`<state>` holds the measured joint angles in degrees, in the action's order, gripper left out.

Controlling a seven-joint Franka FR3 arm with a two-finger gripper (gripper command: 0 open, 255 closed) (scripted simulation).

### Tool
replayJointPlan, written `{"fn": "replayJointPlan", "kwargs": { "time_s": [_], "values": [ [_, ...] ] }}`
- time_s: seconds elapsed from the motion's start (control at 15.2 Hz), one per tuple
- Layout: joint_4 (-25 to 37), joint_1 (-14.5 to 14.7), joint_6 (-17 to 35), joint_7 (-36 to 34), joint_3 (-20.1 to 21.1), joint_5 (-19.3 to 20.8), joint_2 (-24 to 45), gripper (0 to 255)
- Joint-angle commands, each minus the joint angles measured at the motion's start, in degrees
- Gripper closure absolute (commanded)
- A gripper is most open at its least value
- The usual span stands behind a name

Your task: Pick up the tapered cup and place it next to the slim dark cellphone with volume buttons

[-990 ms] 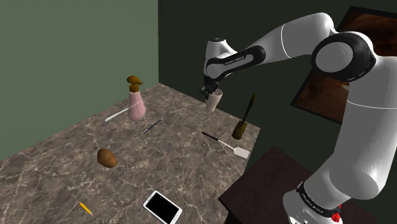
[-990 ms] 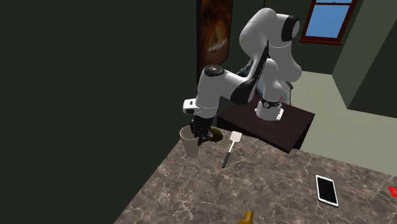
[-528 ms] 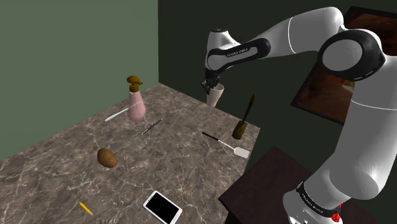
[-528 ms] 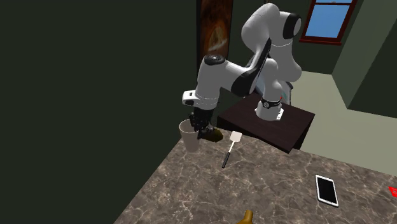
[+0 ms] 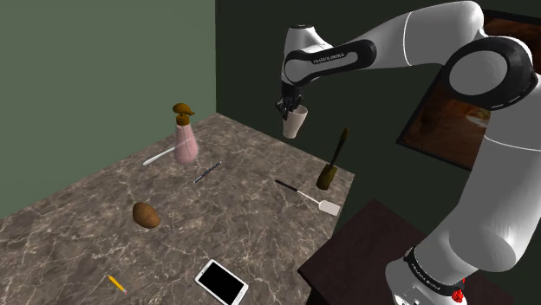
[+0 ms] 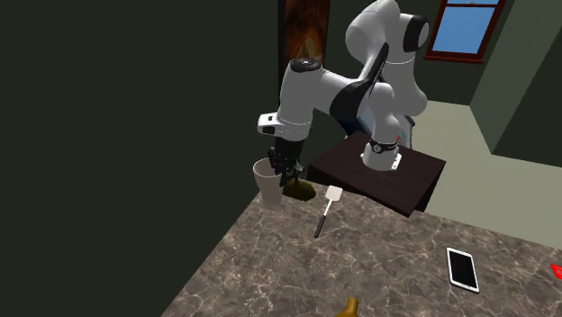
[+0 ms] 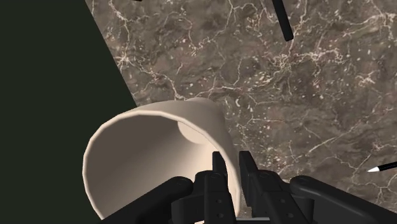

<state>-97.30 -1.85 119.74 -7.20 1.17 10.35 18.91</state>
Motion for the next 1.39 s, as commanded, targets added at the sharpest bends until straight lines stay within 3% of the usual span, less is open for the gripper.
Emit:
{"fn": "replayJointPlan", "kwargs": {
  "time_s": [0.0, 0.46, 1.32],
  "values": [
    [1.0, -0.1, -1.3, 0.3, 0.0, -0.2, -0.4, 255],
    [4.5, 0.0, -6.1, 1.1, 0.1, -0.5, -1.6, 255],
    [-2.8, 9.9, -7.0, -15.3, 5.9, 1.3, -7.2, 255]
  ]
}}
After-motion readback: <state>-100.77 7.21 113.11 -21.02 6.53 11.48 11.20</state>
